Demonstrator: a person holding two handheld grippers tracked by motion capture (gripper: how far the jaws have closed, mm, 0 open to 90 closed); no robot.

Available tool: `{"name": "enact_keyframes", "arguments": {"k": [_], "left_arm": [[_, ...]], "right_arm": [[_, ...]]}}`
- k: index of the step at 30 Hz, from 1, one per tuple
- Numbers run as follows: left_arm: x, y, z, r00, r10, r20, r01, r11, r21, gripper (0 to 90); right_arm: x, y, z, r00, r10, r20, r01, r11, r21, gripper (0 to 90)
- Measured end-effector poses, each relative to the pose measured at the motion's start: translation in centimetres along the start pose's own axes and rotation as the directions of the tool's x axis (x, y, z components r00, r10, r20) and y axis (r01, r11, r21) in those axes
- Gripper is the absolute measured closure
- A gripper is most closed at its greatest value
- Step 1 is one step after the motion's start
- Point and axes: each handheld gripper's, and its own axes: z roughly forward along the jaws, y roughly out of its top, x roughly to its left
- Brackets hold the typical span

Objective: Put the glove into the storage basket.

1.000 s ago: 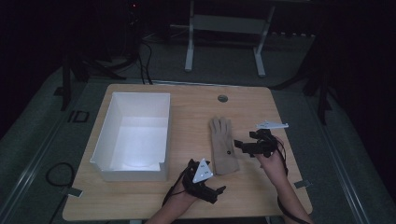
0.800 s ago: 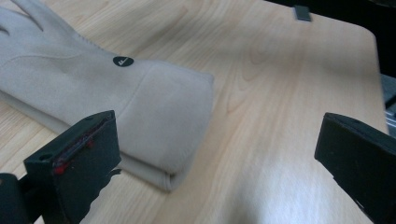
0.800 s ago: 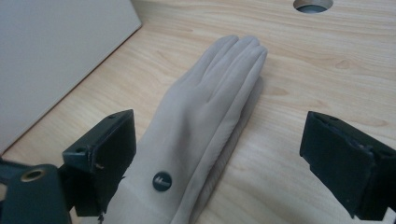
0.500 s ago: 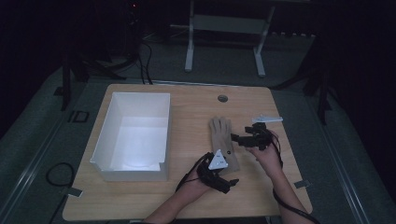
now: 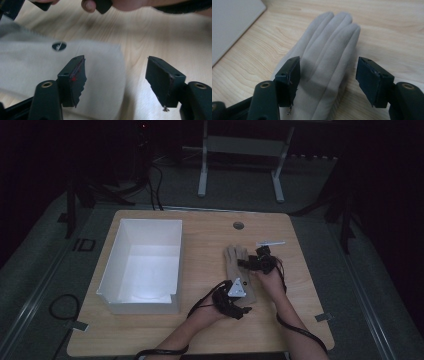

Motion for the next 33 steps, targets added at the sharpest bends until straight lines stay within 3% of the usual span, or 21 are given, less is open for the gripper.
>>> {"name": "enact_keyframes", "arguments": {"k": [7, 9, 11, 14, 21, 28, 31, 33], "left_arm": [[0.5, -0.9, 0.0, 0.9998, -0.019, -0.002, 0.019, 0.9990, 0.040, 36.7], [0.5, -1.1, -0.2, 0.9999, -0.010, -0.008, 0.010, 0.9988, 0.048, 36.7], [0.5, -1.1, -0.2, 0.9999, -0.002, -0.012, 0.002, 0.9984, 0.057, 36.8], [0.5, -1.2, -0.3, 0.9994, 0.030, -0.019, -0.029, 0.9970, 0.071, 38.6], [0.4, -1.3, -0.1, 0.9965, 0.072, -0.042, -0.068, 0.9942, 0.083, 43.8], [0.4, -1.4, 0.0, 0.9914, 0.102, -0.082, -0.094, 0.9906, 0.099, 55.5], [0.6, -1.4, 0.0, 0.9905, 0.099, -0.096, -0.089, 0.9910, 0.100, 63.1], [1.0, -1.3, -0.1, 0.9928, 0.062, -0.103, -0.052, 0.9940, 0.096, 70.5]], "right_arm": [[-0.1, -0.2, 1.5, 0.9999, 0.003, -0.010, -0.002, 0.998, 0.065, 36.4], [-0.4, -0.4, 1.7, 0.9990, 0.018, -0.042, -0.015, 0.998, 0.068, 42.5], [-0.4, -0.5, 1.6, 0.9977, 0.008, -0.067, -0.004, 0.998, 0.065, 54.5], [-0.1, -0.6, 1.5, 0.9981, -0.019, -0.058, 0.022, 0.998, 0.062, 63.6], [0.5, -0.6, 1.4, 0.9985, -0.050, -0.024, 0.051, 0.997, 0.058, 65.1], [0.7, -0.6, 1.4, 0.9980, -0.062, -0.011, 0.062, 0.997, 0.053, 65.4], [0.8, -0.7, 1.4, 0.9977, -0.068, -0.005, 0.068, 0.996, 0.050, 65.7], [0.8, -0.7, 1.4, 0.9979, -0.064, -0.006, 0.064, 0.997, 0.045, 66.2]]}}
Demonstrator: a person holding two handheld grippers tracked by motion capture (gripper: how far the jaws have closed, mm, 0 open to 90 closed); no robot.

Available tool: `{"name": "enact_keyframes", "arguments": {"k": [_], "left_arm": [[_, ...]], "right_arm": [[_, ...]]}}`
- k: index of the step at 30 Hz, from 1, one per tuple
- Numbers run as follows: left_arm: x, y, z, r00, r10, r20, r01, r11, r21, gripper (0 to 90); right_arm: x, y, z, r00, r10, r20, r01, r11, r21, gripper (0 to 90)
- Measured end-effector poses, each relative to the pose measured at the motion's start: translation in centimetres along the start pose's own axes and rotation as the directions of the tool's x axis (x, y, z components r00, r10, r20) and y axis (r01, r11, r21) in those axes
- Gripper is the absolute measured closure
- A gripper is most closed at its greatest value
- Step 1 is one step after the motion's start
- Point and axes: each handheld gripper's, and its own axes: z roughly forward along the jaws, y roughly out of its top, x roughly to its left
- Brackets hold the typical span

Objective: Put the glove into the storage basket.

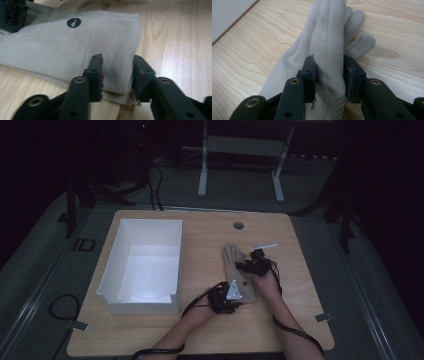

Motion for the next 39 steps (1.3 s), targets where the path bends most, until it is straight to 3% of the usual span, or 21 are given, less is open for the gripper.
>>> {"name": "enact_keyframes", "arguments": {"k": [2, 4, 8, 12, 15, 26, 28, 39], "left_arm": [[0.6, 0.0, 0.0, 0.9983, -0.054, 0.023, 0.054, 0.9985, -0.003, 77.2], [1.1, -0.1, 0.0, 0.9923, -0.110, 0.057, 0.111, 0.9937, -0.016, 79.5], [1.7, -0.3, 0.0, 0.9818, -0.164, 0.096, 0.167, 0.9857, -0.024, 81.7], [1.7, -0.3, -0.1, 0.9815, -0.168, 0.093, 0.170, 0.9851, -0.024, 82.6], [1.8, -0.1, -0.3, 0.9801, -0.174, 0.095, 0.176, 0.9843, -0.012, 82.9], [2.1, 1.5, -2.3, 0.9856, -0.147, 0.083, 0.148, 0.9890, -0.003, 82.8], [2.2, 1.7, -2.5, 0.9866, -0.143, 0.079, 0.144, 0.9896, -0.005, 82.8], [2.1, 0.5, -1.4, 0.9830, -0.161, 0.088, 0.159, 0.9869, 0.029, 82.6]], "right_arm": [[0.0, 0.0, 0.0, 1.0000, 0.002, -0.001, -0.002, 1.000, -0.001, 66.6], [-0.1, 0.0, 0.0, 1.0000, 0.005, -0.005, -0.005, 1.000, -0.001, 67.5], [0.0, 0.0, -0.1, 0.9998, 0.017, -0.005, -0.017, 1.000, -0.002, 70.8], [-0.4, 0.0, -0.2, 0.9979, 0.054, -0.034, -0.055, 0.998, -0.013, 72.0], [-0.4, 0.1, -0.5, 0.9973, 0.060, -0.042, -0.061, 0.998, -0.021, 72.9], [-0.3, 1.4, -2.4, 0.9942, 0.077, -0.075, -0.082, 0.994, -0.066, 81.2], [-0.2, 1.6, -2.7, 0.9956, 0.070, -0.063, -0.074, 0.995, -0.071, 81.3], [0.0, 1.0, -1.4, 0.9971, 0.066, -0.039, -0.067, 0.998, -0.010, 78.9]]}}
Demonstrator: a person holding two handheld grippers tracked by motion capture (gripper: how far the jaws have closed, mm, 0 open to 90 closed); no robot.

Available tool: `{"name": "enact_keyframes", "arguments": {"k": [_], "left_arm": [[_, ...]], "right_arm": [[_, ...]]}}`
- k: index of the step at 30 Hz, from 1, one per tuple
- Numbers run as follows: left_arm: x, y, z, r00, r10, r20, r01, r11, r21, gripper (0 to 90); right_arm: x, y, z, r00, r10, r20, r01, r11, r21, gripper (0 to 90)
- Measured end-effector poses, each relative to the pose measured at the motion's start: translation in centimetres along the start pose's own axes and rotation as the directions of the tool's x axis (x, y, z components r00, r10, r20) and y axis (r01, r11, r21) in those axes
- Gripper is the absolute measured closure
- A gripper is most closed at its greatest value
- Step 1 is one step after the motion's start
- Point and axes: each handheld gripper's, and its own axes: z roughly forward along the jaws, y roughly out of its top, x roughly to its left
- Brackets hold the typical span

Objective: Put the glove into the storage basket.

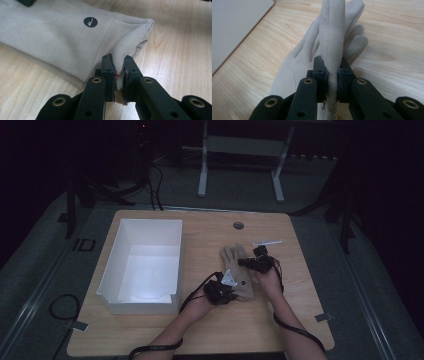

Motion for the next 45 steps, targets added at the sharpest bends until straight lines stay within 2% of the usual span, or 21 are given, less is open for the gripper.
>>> {"name": "enact_keyframes", "arguments": {"k": [1, 2, 3, 4, 7, 10, 13, 17, 20, 22, 25, 32, 39, 45], "left_arm": [[0.1, -0.1, 0.1, 1.0000, -0.008, 0.005, 0.008, 1.0000, 0.002, 82.5], [0.1, -0.1, 0.2, 1.0000, -0.008, 0.004, 0.008, 0.9999, 0.006, 82.5], [0.1, -0.2, 0.2, 1.0000, -0.004, -0.001, 0.004, 0.9999, 0.010, 82.5], [0.2, -0.2, 0.2, 1.0000, -0.002, 0.003, 0.002, 0.9999, 0.014, 82.5], [0.1, -0.2, 0.3, 1.0000, -0.004, 0.000, 0.004, 0.9999, 0.010, 82.5], [0.1, -0.2, 0.2, 1.0000, 0.000, -0.001, 0.000, 1.0000, 0.008, 82.5], [0.2, -0.3, 0.2, 1.0000, -0.001, 0.001, 0.001, 0.9999, 0.012, 82.5], [0.2, -0.5, 0.3, 0.9998, -0.015, 0.009, 0.015, 0.9999, 0.005, 82.5], [0.2, -0.5, 0.3, 0.9998, -0.016, 0.014, 0.016, 0.9999, 0.006, 82.5], [0.1, -0.3, 0.2, 0.9999, -0.011, 0.010, 0.011, 0.9999, 0.011, 82.5], [0.2, -0.1, -0.1, 1.0000, -0.004, 0.006, 0.004, 0.9999, 0.013, 82.5], [0.4, 0.7, -1.4, 0.9999, -0.009, -0.012, 0.009, 0.9999, -0.006, 82.5], [0.1, 2.2, -3.2, 0.9994, 0.019, -0.030, -0.019, 0.9998, -0.009, 82.5], [-0.2, 3.7, -5.5, 0.9984, 0.035, -0.046, -0.036, 0.9991, -0.021, 82.5]], "right_arm": [[0.0, 0.0, 0.1, 1.0000, 0.009, -0.001, -0.009, 1.000, 0.003, 72.3], [0.0, 0.1, 0.2, 0.9998, 0.018, -0.012, -0.018, 1.000, 0.011, 61.2], [0.0, 0.1, 0.4, 0.9994, 0.024, -0.024, -0.024, 1.000, 0.019, 53.8], [0.1, 0.1, 0.6, 0.9996, 0.023, -0.013, -0.023, 0.999, 0.026, 49.0], [0.3, -0.1, 1.3, 0.9998, 0.014, 0.014, -0.014, 0.998, 0.059, 45.7], [0.1, -0.3, 1.8, 0.9999, 0.017, 0.003, -0.017, 0.998, 0.067, 47.5], [-0.3, -0.5, 2.0, 0.9984, 0.048, -0.029, -0.046, 0.996, 0.071, 50.8], [-0.1, -0.7, 2.1, 0.9979, 0.029, -0.057, -0.025, 0.997, 0.077, 67.9], [0.5, -0.6, 1.9, 0.9991, 0.002, -0.043, 0.002, 0.997, 0.077, 72.8], [0.7, -0.3, 1.7, 0.9993, -0.016, -0.035, 0.019, 0.997, 0.076, 73.5], [0.8, 0.0, 1.2, 0.9990, -0.016, -0.042, 0.019, 0.998, 0.065, 73.9], [0.9, 1.2, -0.5, 0.9976, 0.005, -0.069, -0.005, 1.000, 0.008, 73.8], [1.6, 2.7, -2.5, 0.9962, -0.003, -0.087, 0.000, 0.999, -0.038, 73.7], [2.3, 4.0, -4.1, 0.9942, -0.005, -0.107, -0.003, 0.997, -0.075, 73.6]]}}
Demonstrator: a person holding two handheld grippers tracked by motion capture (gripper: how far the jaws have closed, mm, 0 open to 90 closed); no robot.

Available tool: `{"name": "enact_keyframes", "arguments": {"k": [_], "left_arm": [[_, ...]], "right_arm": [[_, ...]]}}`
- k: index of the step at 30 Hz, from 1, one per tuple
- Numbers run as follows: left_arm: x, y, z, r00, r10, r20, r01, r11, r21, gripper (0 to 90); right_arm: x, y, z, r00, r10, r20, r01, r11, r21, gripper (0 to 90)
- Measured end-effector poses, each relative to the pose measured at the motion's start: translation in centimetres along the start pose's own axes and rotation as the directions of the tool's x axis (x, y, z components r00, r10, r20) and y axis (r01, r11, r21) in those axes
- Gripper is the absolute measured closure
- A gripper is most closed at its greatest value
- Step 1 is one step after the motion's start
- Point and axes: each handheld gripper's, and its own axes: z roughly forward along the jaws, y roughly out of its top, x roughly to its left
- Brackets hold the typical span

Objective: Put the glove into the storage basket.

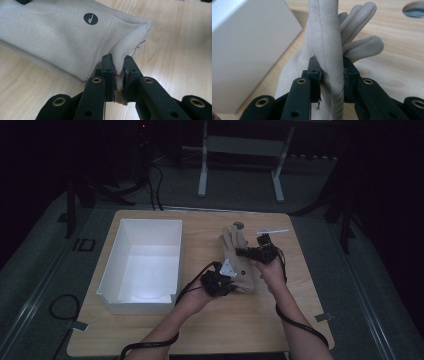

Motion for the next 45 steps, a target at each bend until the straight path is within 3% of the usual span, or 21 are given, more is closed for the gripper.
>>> {"name": "enact_keyframes", "arguments": {"k": [10, 21, 30, 45], "left_arm": [[-0.3, 2.3, -3.0, 0.9990, 0.031, -0.031, -0.031, 0.9994, 0.016, 82.5], [0.4, 3.6, -6.0, 0.9983, 0.028, -0.051, -0.028, 0.9996, -0.008, 82.6], [1.3, 3.2, -8.4, 0.9970, 0.016, -0.076, -0.018, 0.9996, -0.023, 82.6], [2.2, 2.0, -12.1, 0.9928, 0.006, -0.120, -0.008, 0.9998, -0.017, 82.6]], "right_arm": [[1.5, 2.0, -1.7, 0.9997, -0.007, -0.024, 0.006, 0.999, -0.049, 73.5], [3.3, 4.7, -3.1, 0.9986, -0.028, -0.044, 0.023, 0.995, -0.100, 73.5], [4.9, 6.4, -3.0, 0.9970, -0.038, -0.068, 0.029, 0.993, -0.116, 73.5], [8.3, 8.6, -1.2, 0.9928, -0.072, -0.095, 0.060, 0.991, -0.122, 73.4]]}}
